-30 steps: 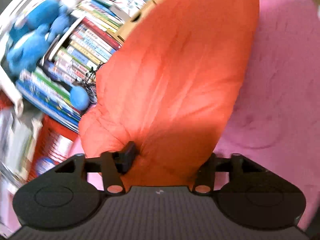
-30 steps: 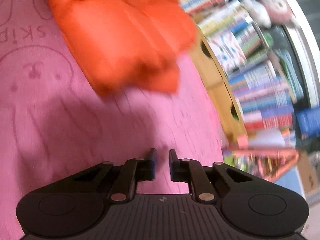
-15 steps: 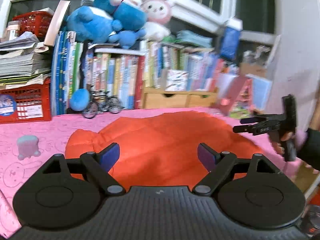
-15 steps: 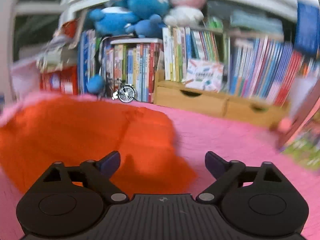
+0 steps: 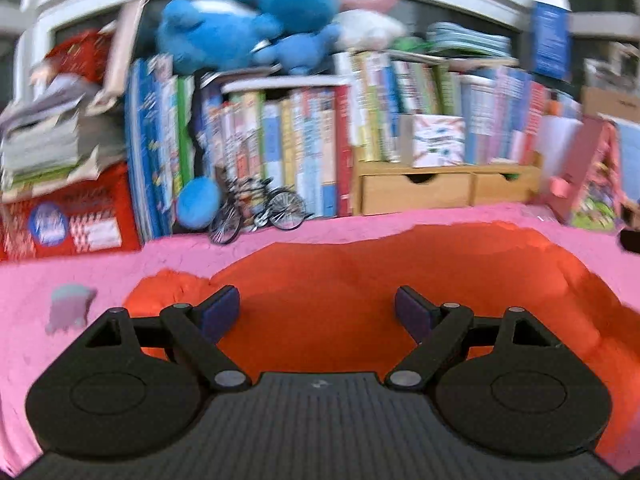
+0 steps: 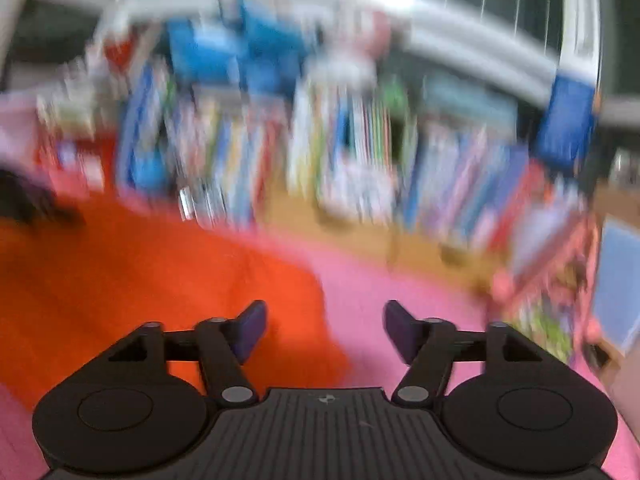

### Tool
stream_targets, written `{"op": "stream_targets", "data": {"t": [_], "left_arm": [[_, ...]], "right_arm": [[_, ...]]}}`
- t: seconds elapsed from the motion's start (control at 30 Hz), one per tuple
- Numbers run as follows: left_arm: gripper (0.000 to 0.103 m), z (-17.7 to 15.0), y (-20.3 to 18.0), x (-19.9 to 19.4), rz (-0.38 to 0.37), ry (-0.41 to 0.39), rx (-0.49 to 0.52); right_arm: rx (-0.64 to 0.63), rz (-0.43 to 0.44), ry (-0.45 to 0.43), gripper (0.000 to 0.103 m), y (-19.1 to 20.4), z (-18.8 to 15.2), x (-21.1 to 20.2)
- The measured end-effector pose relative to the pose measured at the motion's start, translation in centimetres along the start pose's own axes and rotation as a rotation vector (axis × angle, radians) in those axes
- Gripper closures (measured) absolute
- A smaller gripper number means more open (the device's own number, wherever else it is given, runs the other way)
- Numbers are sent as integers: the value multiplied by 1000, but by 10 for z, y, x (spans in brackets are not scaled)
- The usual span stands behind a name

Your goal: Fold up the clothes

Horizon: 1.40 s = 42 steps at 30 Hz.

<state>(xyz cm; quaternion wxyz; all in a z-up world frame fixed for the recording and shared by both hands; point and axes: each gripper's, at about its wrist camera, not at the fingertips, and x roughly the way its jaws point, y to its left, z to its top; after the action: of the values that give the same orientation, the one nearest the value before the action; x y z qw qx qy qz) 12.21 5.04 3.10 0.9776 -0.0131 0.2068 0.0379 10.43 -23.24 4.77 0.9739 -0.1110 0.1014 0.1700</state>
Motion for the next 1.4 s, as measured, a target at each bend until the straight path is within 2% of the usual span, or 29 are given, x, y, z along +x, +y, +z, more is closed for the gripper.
{"op": "stream_targets", "data": {"t": [0.1,0.23,0.3,0.37,0.47,0.53,0.63,1.07,1.17,1.2,1.27,1.4], "left_arm": [[17,-1,1,9,39,17,-21],[14,-9,3,16,76,38,5],[13,-14,7,19,73,45,13],[10,-17,10,23,64,49,14],[8,-22,13,29,38,55,-4],[8,-25,11,31,41,56,4],[7,-29,7,31,53,50,23],[6,-28,15,42,25,102,-22],[9,-27,23,33,-4,93,-56],[15,-26,25,24,4,91,-79],[22,-22,27,4,-12,87,-117],[22,-8,26,-29,-200,67,-193]], "right_arm": [[145,166,-56,18,19,26,17],[223,234,9,34,52,35,68],[222,225,74,36,67,30,91],[179,180,131,37,77,18,107],[87,116,151,35,88,-1,116],[72,104,159,35,90,-6,117],[59,95,172,35,93,-12,118],[71,114,237,31,93,-13,138],[122,115,208,37,87,-11,122],[150,112,190,39,85,-11,109],[198,107,148,54,84,-10,74],[246,124,92,55,102,-20,-5]]}}
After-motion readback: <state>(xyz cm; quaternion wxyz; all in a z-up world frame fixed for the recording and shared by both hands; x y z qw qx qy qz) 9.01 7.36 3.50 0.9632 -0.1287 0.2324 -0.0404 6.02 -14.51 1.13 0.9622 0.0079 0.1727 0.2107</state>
